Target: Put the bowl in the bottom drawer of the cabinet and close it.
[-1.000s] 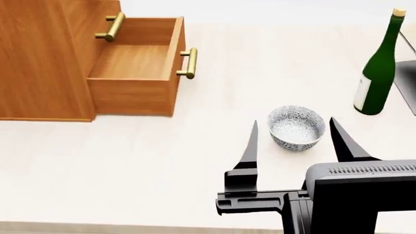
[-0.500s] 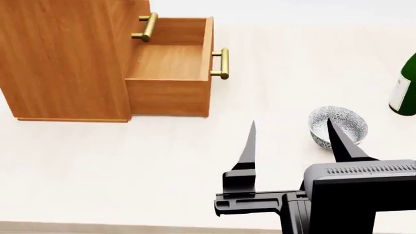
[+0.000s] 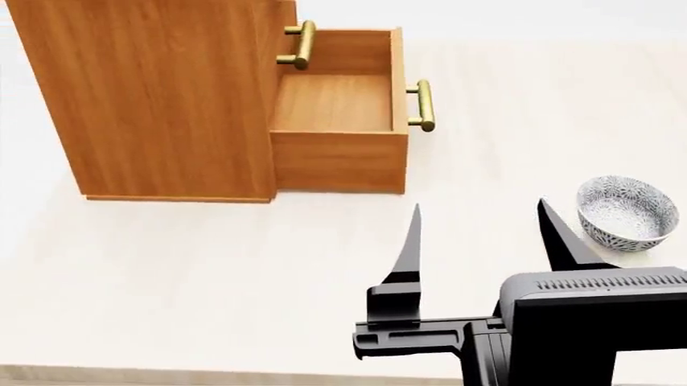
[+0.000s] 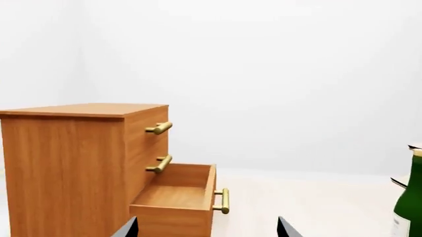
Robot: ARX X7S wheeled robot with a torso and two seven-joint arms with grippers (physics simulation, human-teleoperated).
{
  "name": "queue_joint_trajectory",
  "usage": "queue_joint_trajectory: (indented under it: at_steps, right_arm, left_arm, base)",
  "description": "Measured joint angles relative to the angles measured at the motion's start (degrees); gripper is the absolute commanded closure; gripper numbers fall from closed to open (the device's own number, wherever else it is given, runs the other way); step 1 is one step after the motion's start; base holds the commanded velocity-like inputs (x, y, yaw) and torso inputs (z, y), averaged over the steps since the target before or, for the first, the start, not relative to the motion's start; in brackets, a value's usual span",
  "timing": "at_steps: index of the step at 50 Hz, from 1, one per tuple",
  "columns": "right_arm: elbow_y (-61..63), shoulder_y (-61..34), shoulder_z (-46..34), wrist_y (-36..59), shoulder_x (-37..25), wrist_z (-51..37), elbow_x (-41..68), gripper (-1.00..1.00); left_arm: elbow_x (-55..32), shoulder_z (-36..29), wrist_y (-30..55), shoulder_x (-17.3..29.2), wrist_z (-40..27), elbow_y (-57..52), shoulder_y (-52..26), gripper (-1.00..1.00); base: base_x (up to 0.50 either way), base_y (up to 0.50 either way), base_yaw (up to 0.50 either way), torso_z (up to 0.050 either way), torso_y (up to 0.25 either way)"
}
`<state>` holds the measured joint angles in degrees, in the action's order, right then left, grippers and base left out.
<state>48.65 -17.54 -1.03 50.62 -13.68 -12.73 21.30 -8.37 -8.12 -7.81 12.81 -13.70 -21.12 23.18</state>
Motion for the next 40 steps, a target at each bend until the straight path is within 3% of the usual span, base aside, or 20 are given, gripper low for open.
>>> queue_joint_trajectory:
  at_steps: [21, 27, 40]
  right_arm:
    - [-0.3, 0.3, -0.3, -0.5, -0.4, -0.7, 0.5, -1.00]
    - [-0.7, 0.2, 0.4, -0.3, 0.0, -1.1, 1.2, -1.00]
    - [-1.3, -0.1, 1.0, 0.7, 0.1, -1.5, 2.6, -1.00]
  left_arm:
    - [-0.2, -0.7, -0.3, 0.8, -0.9, 0.0, 0.0, -1.00]
    - [-0.3, -1.0, -0.4, 1.1, -1.3, 0.1, -0.1, -1.00]
    - [-0.6, -1.5, -0.4, 1.6, -1.9, 0.1, -0.2, -1.00]
  base:
    - [0.00, 0.26, 0.00, 0.000, 0.000]
    - [0.00, 0.00, 0.00, 0.000, 0.000]
    - [0.47, 0.00, 0.00, 0.000, 0.000]
